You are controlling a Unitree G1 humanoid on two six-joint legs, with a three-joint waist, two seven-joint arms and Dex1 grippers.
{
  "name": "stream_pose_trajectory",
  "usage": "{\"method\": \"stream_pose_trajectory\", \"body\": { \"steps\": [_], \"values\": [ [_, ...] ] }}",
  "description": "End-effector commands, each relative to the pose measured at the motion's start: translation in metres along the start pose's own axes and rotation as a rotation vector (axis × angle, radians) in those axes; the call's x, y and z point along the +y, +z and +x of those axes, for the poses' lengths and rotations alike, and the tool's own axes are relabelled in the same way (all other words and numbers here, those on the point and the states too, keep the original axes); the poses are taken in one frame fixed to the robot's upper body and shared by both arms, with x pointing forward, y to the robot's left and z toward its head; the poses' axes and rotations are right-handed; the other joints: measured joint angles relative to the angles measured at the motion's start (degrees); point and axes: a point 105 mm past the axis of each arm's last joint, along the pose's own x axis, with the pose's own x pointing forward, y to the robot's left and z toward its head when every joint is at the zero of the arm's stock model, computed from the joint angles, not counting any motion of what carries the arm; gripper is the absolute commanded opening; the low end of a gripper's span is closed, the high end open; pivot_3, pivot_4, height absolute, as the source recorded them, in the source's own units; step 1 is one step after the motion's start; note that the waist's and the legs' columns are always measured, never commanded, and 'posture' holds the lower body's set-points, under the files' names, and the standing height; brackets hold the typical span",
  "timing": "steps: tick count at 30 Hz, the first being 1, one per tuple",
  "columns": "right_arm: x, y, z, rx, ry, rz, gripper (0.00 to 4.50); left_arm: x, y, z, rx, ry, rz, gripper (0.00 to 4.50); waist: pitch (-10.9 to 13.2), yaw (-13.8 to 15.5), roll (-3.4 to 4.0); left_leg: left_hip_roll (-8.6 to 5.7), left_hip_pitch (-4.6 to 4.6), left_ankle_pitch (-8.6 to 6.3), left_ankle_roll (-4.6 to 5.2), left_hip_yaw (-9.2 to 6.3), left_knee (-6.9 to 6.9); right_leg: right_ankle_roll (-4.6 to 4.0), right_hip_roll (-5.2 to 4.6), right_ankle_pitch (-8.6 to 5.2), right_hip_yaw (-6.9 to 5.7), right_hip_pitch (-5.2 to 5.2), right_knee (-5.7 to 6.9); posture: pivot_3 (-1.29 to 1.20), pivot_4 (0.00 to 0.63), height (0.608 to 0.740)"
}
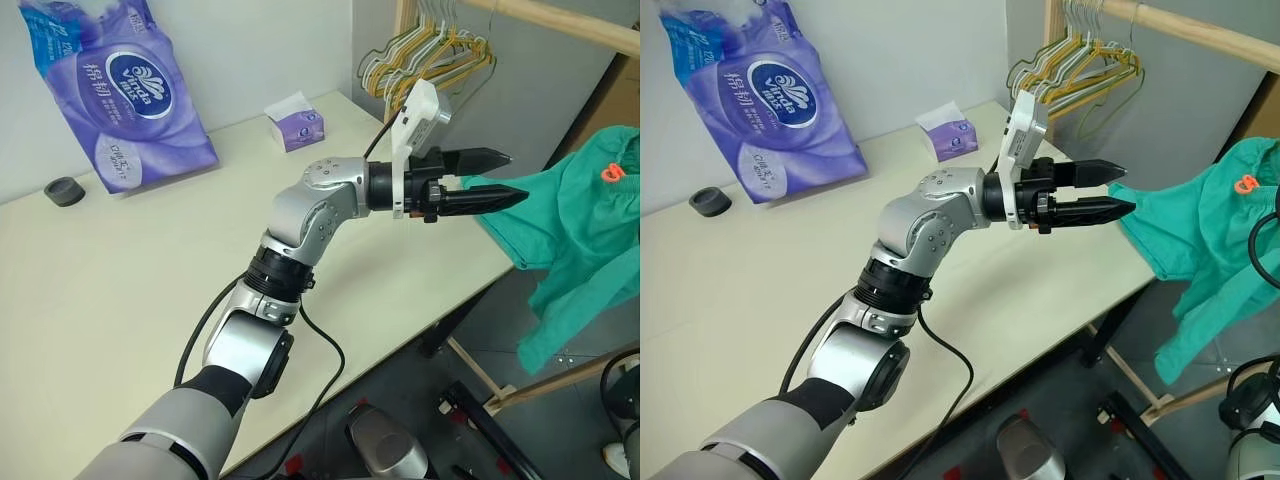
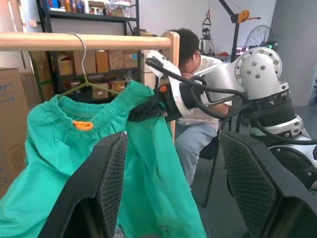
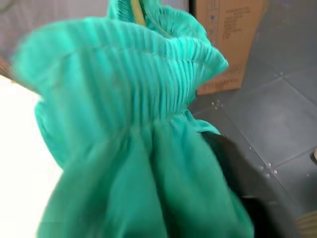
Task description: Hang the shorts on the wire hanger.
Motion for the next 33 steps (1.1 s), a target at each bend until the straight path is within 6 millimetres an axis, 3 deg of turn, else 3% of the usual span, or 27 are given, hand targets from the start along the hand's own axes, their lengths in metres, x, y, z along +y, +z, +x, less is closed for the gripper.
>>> {"method": "stream_pose_trajectory", "body": {
  "steps": [1,5,11,17,20,24,28,31,33],
  "values": [
    [0.007,0.022,-0.012,-0.099,0.024,-0.008,3.07,-0.004,0.017,0.005,-0.030,-0.029,0.064,3.13,0.1,-0.4,0.00,0.00,0.00,0.00,0.00,0.02,0.00,0.01,0.00,0.00,0.01,0.00,0.00,-0.64,0.164,0.740],
    [0.015,0.028,-0.015,-0.121,0.062,-0.024,4.45,-0.004,0.017,0.006,-0.030,-0.033,0.070,3.13,0.1,-0.9,-0.01,0.00,0.00,-0.01,0.01,0.00,-0.02,0.04,0.00,-0.02,0.00,-0.01,0.00,-0.64,0.164,0.740],
    [0.018,0.034,-0.016,-0.170,0.065,-0.067,4.48,-0.004,0.016,0.006,-0.027,-0.030,0.072,3.13,0.1,-1.0,-0.01,0.00,0.00,-0.02,0.03,0.02,-0.01,0.05,0.00,-0.02,0.01,-0.01,0.00,-0.64,0.162,0.740],
    [0.031,0.060,-0.021,-0.367,0.087,-0.278,4.48,-0.002,0.014,0.004,-0.023,-0.019,0.070,3.13,0.2,-1.0,-0.05,0.00,0.00,-0.02,0.04,0.04,-0.01,0.09,0.00,-0.04,0.02,-0.01,-0.01,-0.64,0.160,0.740],
    [0.060,0.078,-0.033,-0.548,0.179,-0.444,4.48,-0.001,0.012,0.003,-0.017,-0.012,0.066,3.13,0.2,-1.1,-0.09,0.00,0.01,-0.03,0.04,0.08,-0.01,0.12,-0.01,-0.03,0.05,-0.01,-0.02,-0.63,0.159,0.740],
    [0.088,0.080,-0.044,-0.681,0.302,-0.555,4.48,0.000,0.011,0.000,-0.011,-0.004,0.065,3.13,0.3,-1.7,-0.25,0.01,0.06,-0.03,0.04,0.11,-0.04,0.14,0.00,-0.03,0.05,0.00,-0.02,-0.62,0.150,0.740],
    [0.140,0.044,-0.045,-0.611,0.622,-0.505,4.48,0.010,0.007,-0.022,0.028,0.099,0.105,3.13,0.3,-2.4,-0.34,0.02,0.06,-0.03,0.04,0.06,-0.01,0.18,-0.01,-0.01,0.05,0.02,0.00,-0.59,0.137,0.740],
    [0.160,0.024,-0.045,-0.565,0.741,-0.486,4.48,0.017,0.004,-0.041,0.049,0.191,0.116,3.13,0.3,-2.3,-0.32,0.04,0.11,-0.03,0.04,0.04,-0.02,0.16,-0.05,0.00,0.06,0.01,0.11,-0.56,0.126,0.740],
    [0.176,0.006,-0.042,-0.528,0.826,-0.481,4.48,0.029,-0.004,-0.069,0.100,0.350,0.150,3.13,0.3,-1.7,-0.28,0.04,0.10,-0.03,0.04,0.00,-0.01,0.06,-0.14,0.07,0.04,-0.01,0.16,-0.52,0.107,0.740]
  ]
}}
